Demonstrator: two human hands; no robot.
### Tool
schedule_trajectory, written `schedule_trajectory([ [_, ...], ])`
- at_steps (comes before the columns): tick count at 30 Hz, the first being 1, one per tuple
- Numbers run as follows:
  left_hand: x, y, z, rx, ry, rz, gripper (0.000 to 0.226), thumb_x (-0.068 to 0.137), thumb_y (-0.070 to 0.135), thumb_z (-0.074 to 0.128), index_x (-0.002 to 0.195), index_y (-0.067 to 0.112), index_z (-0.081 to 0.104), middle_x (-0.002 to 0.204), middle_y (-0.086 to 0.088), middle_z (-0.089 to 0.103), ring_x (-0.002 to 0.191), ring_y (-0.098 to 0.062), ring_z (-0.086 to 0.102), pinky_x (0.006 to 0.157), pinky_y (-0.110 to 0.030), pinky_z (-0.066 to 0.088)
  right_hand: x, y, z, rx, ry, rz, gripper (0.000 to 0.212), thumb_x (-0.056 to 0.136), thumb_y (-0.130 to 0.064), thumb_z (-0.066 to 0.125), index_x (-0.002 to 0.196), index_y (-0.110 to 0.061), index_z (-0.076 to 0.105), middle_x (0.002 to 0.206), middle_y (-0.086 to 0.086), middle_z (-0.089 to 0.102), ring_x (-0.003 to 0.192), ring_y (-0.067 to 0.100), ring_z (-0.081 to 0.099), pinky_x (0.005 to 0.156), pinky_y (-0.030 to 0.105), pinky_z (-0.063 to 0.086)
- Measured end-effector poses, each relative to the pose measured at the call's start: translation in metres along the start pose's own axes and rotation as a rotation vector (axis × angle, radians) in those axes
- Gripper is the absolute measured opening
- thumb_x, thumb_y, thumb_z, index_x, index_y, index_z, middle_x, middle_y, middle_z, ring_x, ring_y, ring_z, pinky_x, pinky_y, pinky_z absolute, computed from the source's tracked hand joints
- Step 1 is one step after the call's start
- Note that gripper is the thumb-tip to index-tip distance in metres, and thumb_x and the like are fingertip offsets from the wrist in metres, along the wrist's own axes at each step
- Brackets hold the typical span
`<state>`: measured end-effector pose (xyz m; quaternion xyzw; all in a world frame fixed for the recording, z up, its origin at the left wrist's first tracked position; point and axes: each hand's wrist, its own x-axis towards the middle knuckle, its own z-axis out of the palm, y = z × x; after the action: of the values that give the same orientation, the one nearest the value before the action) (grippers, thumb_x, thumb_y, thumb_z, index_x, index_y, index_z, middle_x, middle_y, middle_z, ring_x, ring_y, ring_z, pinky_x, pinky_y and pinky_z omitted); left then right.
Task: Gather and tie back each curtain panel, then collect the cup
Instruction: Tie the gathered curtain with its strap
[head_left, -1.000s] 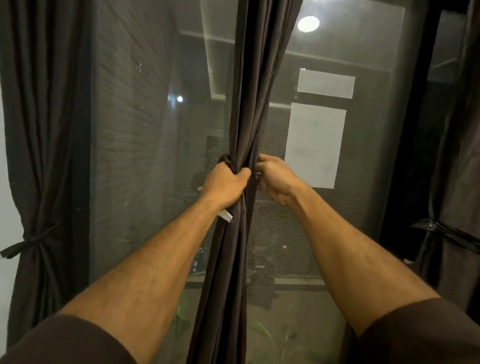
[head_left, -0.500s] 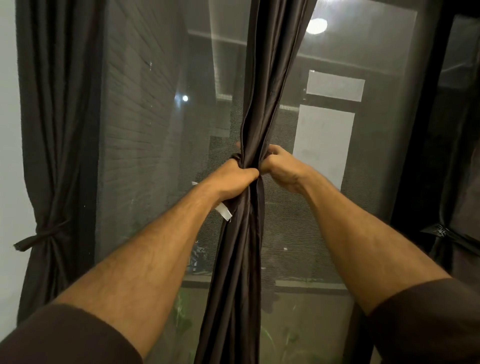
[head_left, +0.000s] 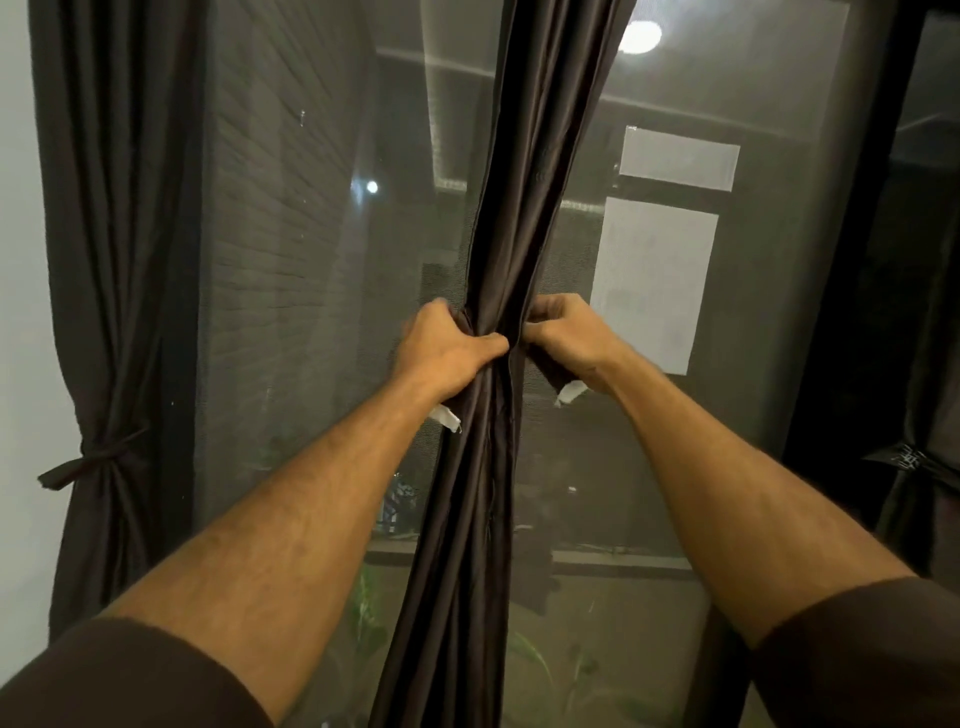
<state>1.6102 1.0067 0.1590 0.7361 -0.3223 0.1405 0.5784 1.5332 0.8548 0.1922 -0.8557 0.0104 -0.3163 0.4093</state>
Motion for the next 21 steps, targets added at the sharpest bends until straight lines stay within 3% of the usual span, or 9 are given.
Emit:
schedule_trajectory([
  [2, -0.002, -0.004, 0.004, 0.071, 0.099, 0.080, 0.040, 0.076, 0.044, 0.086, 0.084, 0.015, 0.059, 0.082, 0.000, 0.067, 0.071, -0.016, 0.065, 0.056, -0.030, 0.048, -0.007, 0.002, 0.005, -0.069, 0.128, -0.008, 0.006, 0.094, 0.003, 0.065, 0.095, 0.005, 0.070, 0.088, 0.024, 0.074, 0.067, 0.023, 0.070, 0.068, 0.042, 0.062],
  [4, -0.003, -0.007, 0.007, 0.132, 0.141, 0.142, 0.045, 0.079, 0.049, 0.084, 0.078, 0.016, 0.055, 0.076, 0.000, 0.063, 0.067, -0.016, 0.060, 0.054, -0.031, 0.043, -0.014, 0.004, 0.013, -0.065, 0.265, 0.020, 0.009, 0.096, -0.004, 0.066, 0.091, -0.006, 0.060, 0.077, 0.014, 0.068, 0.047, 0.008, 0.063, 0.046, 0.028, 0.053],
  [6, -0.005, -0.007, 0.009, 0.181, 0.171, 0.174, 0.047, 0.080, 0.053, 0.082, 0.072, 0.020, 0.049, 0.070, 0.003, 0.058, 0.061, -0.014, 0.054, 0.052, -0.031, 0.039, -0.021, 0.007, 0.020, 0.077, 0.342, 0.088, 0.013, 0.099, -0.006, 0.063, 0.093, -0.009, 0.053, 0.071, 0.011, 0.065, 0.043, 0.010, 0.062, 0.039, 0.026, 0.050],
  [8, -0.005, -0.007, 0.012, 0.166, 0.190, 0.151, 0.046, 0.081, 0.051, 0.082, 0.070, 0.022, 0.047, 0.066, 0.005, 0.056, 0.057, -0.011, 0.053, 0.048, -0.030, 0.036, -0.031, 0.007, 0.025, 0.292, 0.319, 0.153, 0.008, 0.101, -0.006, 0.059, 0.095, -0.007, 0.054, 0.066, 0.011, 0.068, 0.050, 0.019, 0.068, 0.044, 0.031, 0.055],
  [11, -0.006, -0.007, 0.013, -0.066, 0.135, 0.024, 0.045, 0.082, 0.044, 0.084, 0.077, 0.011, 0.054, 0.061, -0.006, 0.067, 0.047, -0.021, 0.065, 0.040, -0.029, 0.045, -0.042, 0.011, 0.030, 0.501, 0.255, 0.189, 0.003, 0.099, -0.003, 0.061, 0.100, -0.002, 0.060, 0.076, 0.016, 0.072, 0.064, 0.025, 0.074, 0.059, 0.038, 0.062],
  [13, -0.009, -0.007, 0.011, -0.262, 0.035, -0.036, 0.046, 0.081, 0.039, 0.086, 0.083, 0.007, 0.053, 0.059, -0.013, 0.070, 0.045, -0.027, 0.069, 0.036, -0.030, 0.051, -0.045, 0.015, 0.033, 0.482, 0.262, 0.178, 0.015, 0.095, -0.001, 0.066, 0.108, 0.005, 0.063, 0.084, 0.018, 0.073, 0.074, 0.026, 0.075, 0.073, 0.045, 0.063],
  [16, -0.014, -0.008, 0.011, -0.378, -0.045, -0.035, 0.040, 0.087, 0.033, 0.081, 0.080, 0.007, 0.051, 0.061, -0.016, 0.072, 0.053, -0.030, 0.073, 0.044, -0.036, 0.059, -0.049, 0.018, 0.040, 0.432, 0.284, 0.168, 0.028, 0.094, -0.004, 0.070, 0.118, 0.008, 0.062, 0.103, 0.024, 0.075, 0.094, 0.033, 0.074, 0.094, 0.051, 0.059],
  [18, -0.016, -0.011, 0.012, -0.417, -0.075, -0.037, 0.034, 0.096, 0.028, 0.072, 0.080, 0.004, 0.054, 0.066, -0.019, 0.074, 0.060, -0.031, 0.076, 0.051, -0.039, 0.063, -0.052, 0.019, 0.042, 0.414, 0.316, 0.157, 0.026, 0.096, -0.008, 0.069, 0.116, 0.007, 0.065, 0.104, 0.024, 0.076, 0.098, 0.034, 0.075, 0.096, 0.050, 0.059],
  [21, -0.018, -0.019, 0.009, -0.510, -0.169, -0.089, 0.027, 0.103, 0.022, 0.061, 0.089, -0.001, 0.063, 0.078, -0.017, 0.078, 0.073, -0.029, 0.079, 0.058, -0.037, 0.065, -0.056, 0.020, 0.043, 0.365, 0.379, 0.121, 0.015, 0.095, -0.013, 0.072, 0.094, 0.001, 0.070, 0.090, 0.021, 0.075, 0.081, 0.029, 0.072, 0.087, 0.047, 0.060],
])
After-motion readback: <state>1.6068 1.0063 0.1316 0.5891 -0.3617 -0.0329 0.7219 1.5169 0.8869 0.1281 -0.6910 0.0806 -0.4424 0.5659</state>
